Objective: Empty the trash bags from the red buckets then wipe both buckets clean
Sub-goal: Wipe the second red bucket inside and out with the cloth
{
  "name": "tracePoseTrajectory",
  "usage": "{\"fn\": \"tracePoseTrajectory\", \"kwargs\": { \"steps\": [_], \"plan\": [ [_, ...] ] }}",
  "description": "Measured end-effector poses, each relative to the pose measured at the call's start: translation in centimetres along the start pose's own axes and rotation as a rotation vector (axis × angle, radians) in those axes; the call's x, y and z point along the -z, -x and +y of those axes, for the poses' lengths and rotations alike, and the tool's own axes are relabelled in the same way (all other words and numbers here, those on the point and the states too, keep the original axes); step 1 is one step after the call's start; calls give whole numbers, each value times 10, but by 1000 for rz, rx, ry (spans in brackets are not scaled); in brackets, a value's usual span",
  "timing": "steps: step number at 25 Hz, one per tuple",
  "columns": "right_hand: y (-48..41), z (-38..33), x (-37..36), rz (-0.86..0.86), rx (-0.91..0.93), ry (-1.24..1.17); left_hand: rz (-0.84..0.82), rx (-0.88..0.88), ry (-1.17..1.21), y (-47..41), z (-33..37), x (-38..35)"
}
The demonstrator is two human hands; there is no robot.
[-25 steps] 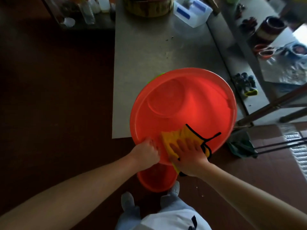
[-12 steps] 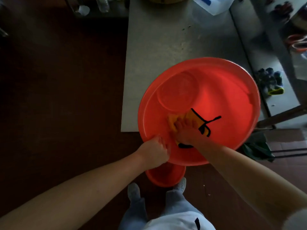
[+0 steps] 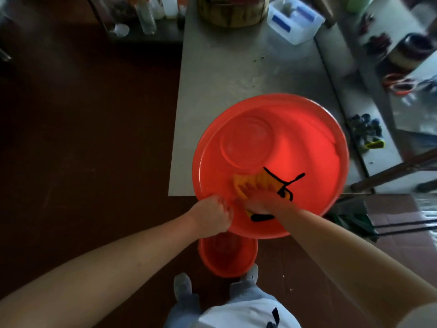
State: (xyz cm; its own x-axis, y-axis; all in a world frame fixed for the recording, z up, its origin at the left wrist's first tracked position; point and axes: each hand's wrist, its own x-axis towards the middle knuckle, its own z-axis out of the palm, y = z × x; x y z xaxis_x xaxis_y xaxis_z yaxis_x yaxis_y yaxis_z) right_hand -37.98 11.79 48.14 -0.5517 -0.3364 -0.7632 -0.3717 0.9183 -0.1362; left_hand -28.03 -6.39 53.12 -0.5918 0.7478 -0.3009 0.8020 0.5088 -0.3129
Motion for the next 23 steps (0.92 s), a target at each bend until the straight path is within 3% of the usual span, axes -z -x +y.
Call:
{"fn": "tracePoseTrajectory", "kwargs": {
  "steps": [8,11,14,17,20,23],
  "plan": [
    [90,7,-15,-30,139,231,-170,-93,-138,27,-48,29],
    [97,10,-23,80,178,423,-277,-80,-183,41,-76,45],
    [92,10,-25,307,197,540,-290,-10,-289,54,-102,60],
    [85,2,-23,336,189,575,-369,105,-328,57,-99,60],
    [81,0,-28,353,172,534,-408,185,-179,41,-50,39],
    [79,5,-34,351,170,450,-223,313,89,19,-5,18]
  ]
}}
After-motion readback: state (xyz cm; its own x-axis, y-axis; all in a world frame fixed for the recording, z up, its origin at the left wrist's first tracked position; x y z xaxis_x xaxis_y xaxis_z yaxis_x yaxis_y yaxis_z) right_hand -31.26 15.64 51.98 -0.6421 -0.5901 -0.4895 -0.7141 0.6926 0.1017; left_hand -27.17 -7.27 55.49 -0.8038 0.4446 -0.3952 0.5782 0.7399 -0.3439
